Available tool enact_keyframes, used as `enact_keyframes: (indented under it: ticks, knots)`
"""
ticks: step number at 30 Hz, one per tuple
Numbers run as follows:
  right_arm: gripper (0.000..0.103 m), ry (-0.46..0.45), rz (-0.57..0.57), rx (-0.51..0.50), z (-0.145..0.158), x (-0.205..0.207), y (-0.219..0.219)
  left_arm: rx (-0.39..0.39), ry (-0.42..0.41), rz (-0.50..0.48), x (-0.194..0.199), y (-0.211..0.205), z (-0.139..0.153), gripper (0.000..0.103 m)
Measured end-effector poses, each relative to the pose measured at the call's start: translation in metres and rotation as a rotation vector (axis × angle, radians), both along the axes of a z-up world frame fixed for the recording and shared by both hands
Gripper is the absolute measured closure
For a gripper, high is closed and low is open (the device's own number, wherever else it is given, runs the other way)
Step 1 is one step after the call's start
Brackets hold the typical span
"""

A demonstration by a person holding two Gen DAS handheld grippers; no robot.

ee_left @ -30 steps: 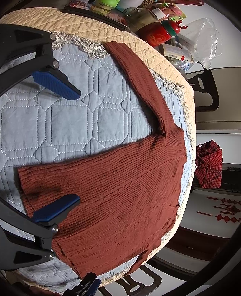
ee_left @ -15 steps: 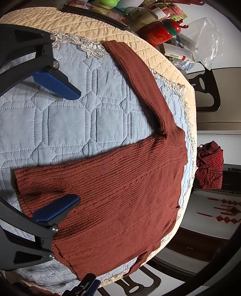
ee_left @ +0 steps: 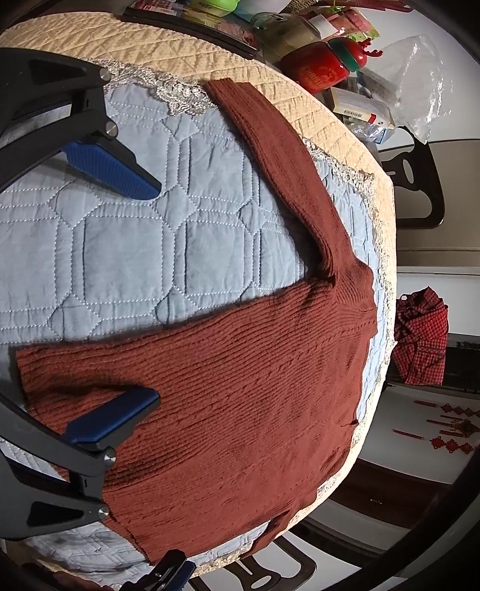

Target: Fold small clothes

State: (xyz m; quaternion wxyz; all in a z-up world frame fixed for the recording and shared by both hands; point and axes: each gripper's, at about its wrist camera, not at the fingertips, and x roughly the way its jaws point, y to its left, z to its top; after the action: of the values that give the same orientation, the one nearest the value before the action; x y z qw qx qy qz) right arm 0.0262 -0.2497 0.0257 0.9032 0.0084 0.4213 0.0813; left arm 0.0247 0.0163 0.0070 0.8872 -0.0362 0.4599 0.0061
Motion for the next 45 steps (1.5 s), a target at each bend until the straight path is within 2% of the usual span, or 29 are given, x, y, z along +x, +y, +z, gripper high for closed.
enact_keyframes:
  ticks: [17, 22, 29, 39, 41, 44, 45]
  knots:
    - [0.025, 0.018, 0.004, 0.012, -0.003, 0.012, 0.002, -0.001, 0.006, 0.018, 0.012, 0.009, -0.001, 0.0]
    - [0.025, 0.016, 0.011, 0.015, -0.001, 0.017, 0.004, -0.023, -0.004, 0.043, 0.022, 0.022, 0.001, 0.001]
    - [0.025, 0.01, 0.027, 0.034, 0.0, 0.024, 0.009, -0.105, -0.011, 0.123, 0.045, 0.056, -0.002, 0.003]
    - [0.025, -0.009, 0.043, 0.054, 0.005, 0.03, 0.012, -0.284, -0.064, 0.283, 0.063, 0.104, 0.0, 0.004]
    - [0.025, -0.011, 0.044, 0.058, 0.005, 0.031, 0.011, -0.31, -0.068, 0.316, 0.067, 0.111, -0.001, 0.007]
    - [0.025, -0.013, 0.041, 0.067, 0.006, 0.033, 0.01, -0.316, -0.078, 0.371, 0.072, 0.117, 0.0, 0.019]
    - [0.025, -0.013, 0.041, 0.07, 0.006, 0.033, 0.009, -0.308, -0.079, 0.383, 0.076, 0.12, 0.0, 0.026]
